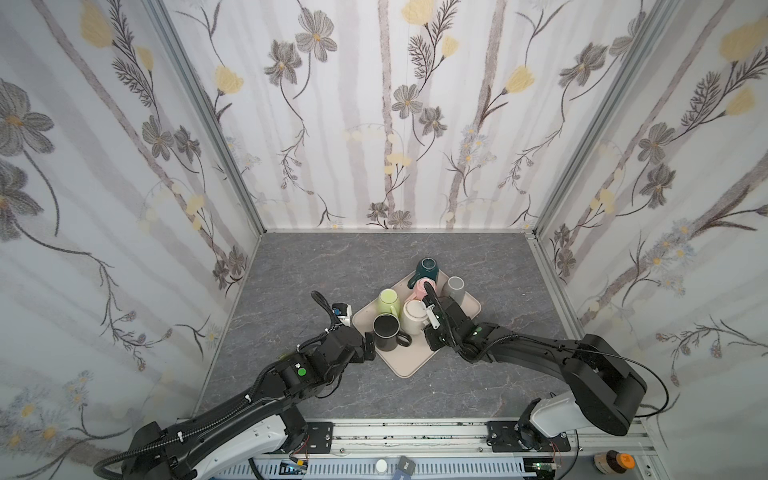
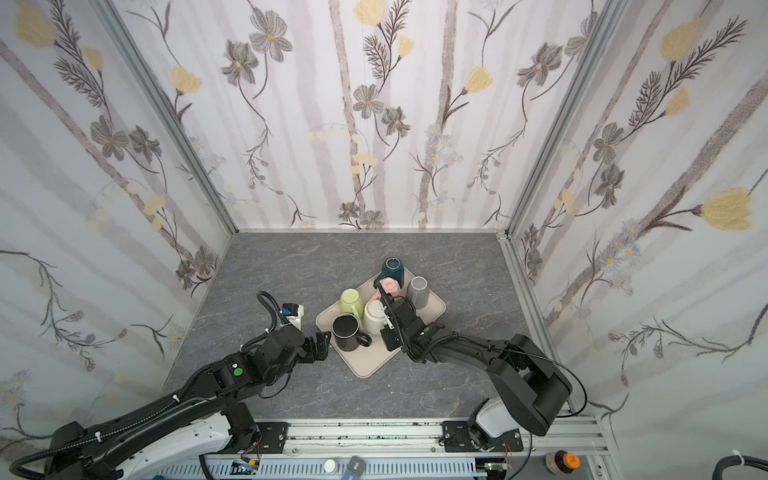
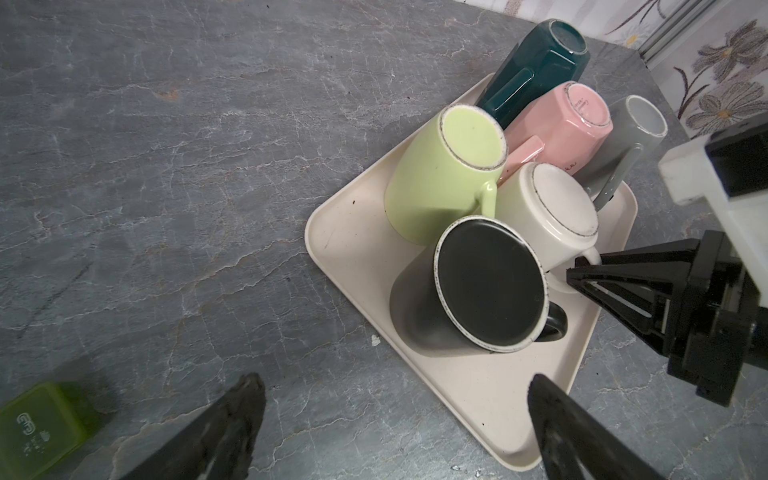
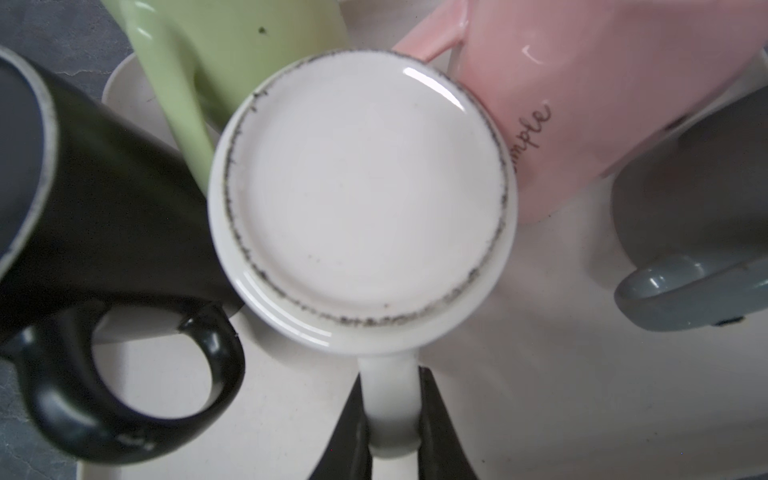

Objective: Turn the mug right side up
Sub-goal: 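Close the right gripper on the white mug handle and lift it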

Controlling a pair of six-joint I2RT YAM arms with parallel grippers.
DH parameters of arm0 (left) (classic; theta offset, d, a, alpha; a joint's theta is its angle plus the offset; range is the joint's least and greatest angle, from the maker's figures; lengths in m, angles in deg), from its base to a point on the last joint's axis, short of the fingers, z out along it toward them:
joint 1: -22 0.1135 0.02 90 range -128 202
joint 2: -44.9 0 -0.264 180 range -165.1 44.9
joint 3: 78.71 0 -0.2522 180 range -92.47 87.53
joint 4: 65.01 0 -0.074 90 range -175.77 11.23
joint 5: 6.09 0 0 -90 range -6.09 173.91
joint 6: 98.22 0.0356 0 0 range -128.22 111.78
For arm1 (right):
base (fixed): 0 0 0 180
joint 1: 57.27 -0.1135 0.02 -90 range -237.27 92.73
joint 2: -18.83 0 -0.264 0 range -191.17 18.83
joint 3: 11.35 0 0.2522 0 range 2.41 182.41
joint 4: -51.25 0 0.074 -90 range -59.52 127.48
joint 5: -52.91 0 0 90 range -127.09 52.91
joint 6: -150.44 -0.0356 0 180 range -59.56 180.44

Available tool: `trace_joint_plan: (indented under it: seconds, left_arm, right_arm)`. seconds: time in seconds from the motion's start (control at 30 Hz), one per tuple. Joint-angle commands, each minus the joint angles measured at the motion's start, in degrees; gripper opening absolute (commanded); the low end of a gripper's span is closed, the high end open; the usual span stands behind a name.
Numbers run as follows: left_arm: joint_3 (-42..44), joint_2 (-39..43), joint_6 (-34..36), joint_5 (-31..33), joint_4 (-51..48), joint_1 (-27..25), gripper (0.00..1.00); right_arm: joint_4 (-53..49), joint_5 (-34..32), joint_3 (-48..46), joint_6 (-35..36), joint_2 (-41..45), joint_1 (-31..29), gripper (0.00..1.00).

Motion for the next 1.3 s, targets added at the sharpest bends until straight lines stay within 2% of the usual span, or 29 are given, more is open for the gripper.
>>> trace_joint_plan:
  seconds: [0.0,0.2,0.73,1.27]
  left_arm:
    - [0.03,-0.25,-0.51,0.28,1.42,0.07,1.00]
    - [0.05,-0.32,-0.77,0.06,1.38,0.07,1.00]
    - [0.07,-0.64,-3.78,2.43,0.71,0.07,1.00]
    - [-0.59,-4.44,-4.22,-0.16,3.28,0.09,1.00]
  right_arm:
    - [3.08,0.12,-0.71,-1.82,0.79,-0.01,0.06]
    - [5.16,1.37,-3.10,-3.13,3.02,-0.14,0.00]
    - [8.15,2.13,-7.70,-5.88,7.99,-0.18,0.00]
    - [8.34,1.96,-11.19,-7.25,17.28,-0.18,0.00]
